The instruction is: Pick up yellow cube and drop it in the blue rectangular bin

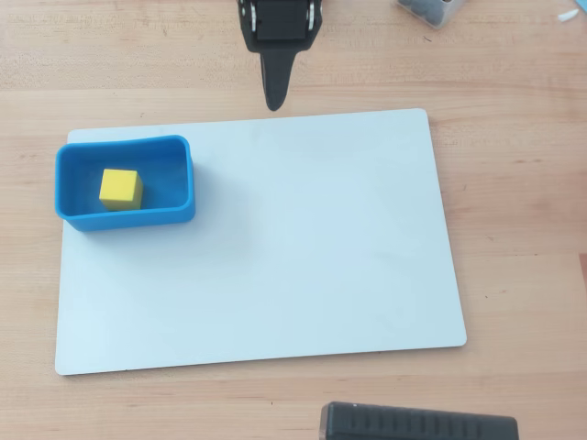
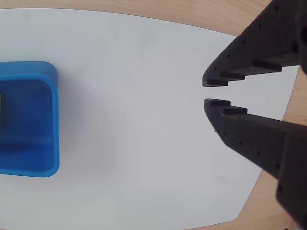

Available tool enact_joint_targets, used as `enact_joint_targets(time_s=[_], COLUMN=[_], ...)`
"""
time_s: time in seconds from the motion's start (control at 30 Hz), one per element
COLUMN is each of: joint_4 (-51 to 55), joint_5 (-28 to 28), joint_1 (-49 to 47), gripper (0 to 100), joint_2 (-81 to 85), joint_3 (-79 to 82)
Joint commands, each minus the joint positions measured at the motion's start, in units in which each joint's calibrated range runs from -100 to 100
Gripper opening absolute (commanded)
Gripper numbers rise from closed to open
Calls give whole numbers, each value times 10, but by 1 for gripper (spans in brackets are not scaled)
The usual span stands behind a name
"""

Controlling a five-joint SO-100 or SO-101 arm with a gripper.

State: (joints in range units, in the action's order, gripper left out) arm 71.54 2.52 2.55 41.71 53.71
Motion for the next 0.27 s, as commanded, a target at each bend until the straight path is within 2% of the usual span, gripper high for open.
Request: enact_joint_targets(time_s=[0.0,0.1,0.23], joint_4=[-109,-164,-181], joint_5=[-2,-2,-2], joint_1=[25,22,9], gripper=[1,1,1], joint_2=[84,97,177], joint_3=[99,167,242])
